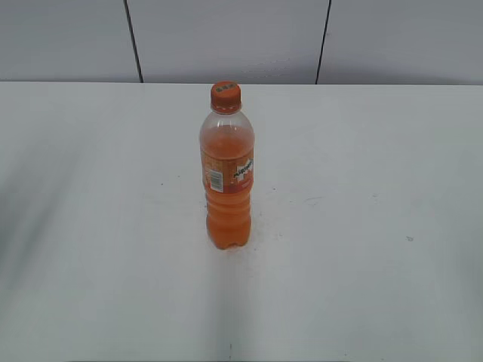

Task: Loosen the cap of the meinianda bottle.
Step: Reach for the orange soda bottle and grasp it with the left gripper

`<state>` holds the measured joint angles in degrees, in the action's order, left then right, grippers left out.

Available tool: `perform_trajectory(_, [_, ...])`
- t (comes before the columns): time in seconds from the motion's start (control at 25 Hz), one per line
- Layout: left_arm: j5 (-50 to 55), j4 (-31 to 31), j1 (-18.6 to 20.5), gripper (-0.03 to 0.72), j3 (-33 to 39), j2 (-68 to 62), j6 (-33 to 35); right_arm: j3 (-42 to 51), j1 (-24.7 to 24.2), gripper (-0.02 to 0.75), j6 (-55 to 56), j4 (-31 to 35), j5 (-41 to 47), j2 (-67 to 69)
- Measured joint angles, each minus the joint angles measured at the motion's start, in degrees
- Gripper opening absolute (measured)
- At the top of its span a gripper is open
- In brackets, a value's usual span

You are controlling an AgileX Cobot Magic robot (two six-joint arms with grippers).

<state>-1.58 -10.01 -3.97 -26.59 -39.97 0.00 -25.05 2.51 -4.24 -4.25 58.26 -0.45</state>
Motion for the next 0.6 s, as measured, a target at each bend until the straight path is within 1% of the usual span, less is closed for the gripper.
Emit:
perform_trajectory(0.24, [-5.93, 0.00, 0.00, 0.434, 0.00, -8.92, 0.00, 0.00, 0.00, 0.544, 0.00, 0.00, 0.00, 0.00])
perform_trajectory(0.48, [-9.68, 0.00, 0.00, 0.384, 0.00, -16.45, 0.00, 0.00, 0.00, 0.544, 0.00, 0.00, 0.00, 0.00])
perform_trajectory(0.6, [-11.48, 0.00, 0.00, 0.376, 0.00, -20.37, 0.00, 0.00, 0.00, 0.544, 0.00, 0.00, 0.00, 0.00])
